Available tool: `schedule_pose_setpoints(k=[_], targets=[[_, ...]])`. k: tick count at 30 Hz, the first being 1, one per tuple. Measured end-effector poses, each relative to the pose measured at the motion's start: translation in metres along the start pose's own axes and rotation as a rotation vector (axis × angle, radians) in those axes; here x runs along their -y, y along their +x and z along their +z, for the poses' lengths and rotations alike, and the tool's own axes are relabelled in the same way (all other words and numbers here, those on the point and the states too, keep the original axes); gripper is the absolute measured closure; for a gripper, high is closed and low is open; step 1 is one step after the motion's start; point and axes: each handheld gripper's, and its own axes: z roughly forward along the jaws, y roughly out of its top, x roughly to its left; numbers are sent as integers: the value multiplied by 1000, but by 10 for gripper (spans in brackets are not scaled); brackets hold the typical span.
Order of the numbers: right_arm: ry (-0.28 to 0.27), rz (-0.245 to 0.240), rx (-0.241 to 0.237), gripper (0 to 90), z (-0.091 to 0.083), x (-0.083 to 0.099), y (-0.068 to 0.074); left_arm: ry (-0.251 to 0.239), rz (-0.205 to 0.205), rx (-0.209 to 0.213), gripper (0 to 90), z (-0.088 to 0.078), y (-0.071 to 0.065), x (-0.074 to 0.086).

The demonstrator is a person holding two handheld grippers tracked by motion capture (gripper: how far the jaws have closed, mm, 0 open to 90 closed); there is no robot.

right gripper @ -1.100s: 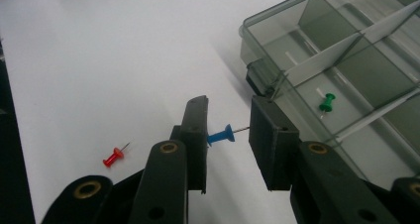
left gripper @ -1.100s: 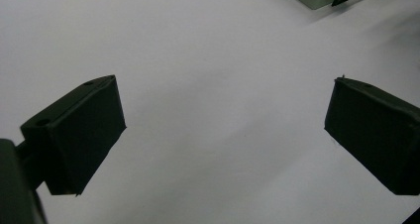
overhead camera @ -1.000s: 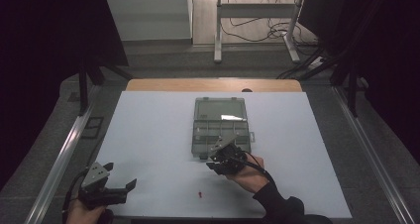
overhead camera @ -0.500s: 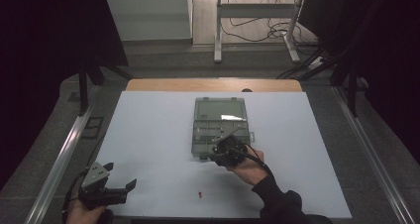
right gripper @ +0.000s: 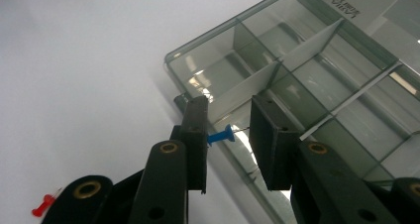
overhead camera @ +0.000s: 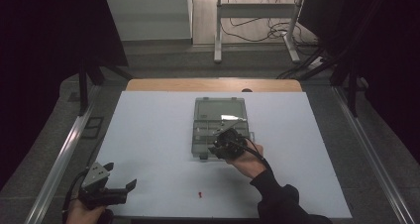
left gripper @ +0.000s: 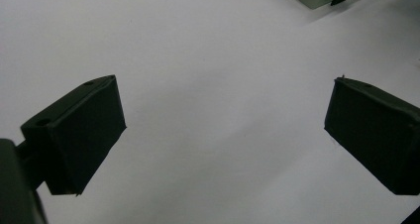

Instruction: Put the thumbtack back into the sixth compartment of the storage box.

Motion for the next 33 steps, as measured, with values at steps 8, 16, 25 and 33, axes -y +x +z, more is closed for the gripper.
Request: schedule_pose_setpoints(k=[8, 16, 25, 33], targets=[[5, 24, 21, 687, 3, -4, -10, -1, 0, 1, 26, 0, 0, 0], [10, 42, 39, 686, 8, -5, -20, 0, 1, 1, 27, 0, 0, 0], [44, 52, 49, 662, 17, -4, -24, -1, 1, 3, 27, 0, 0, 0], [32, 53, 33, 538, 12, -4, -23, -1, 2, 3, 26, 0, 0, 0]])
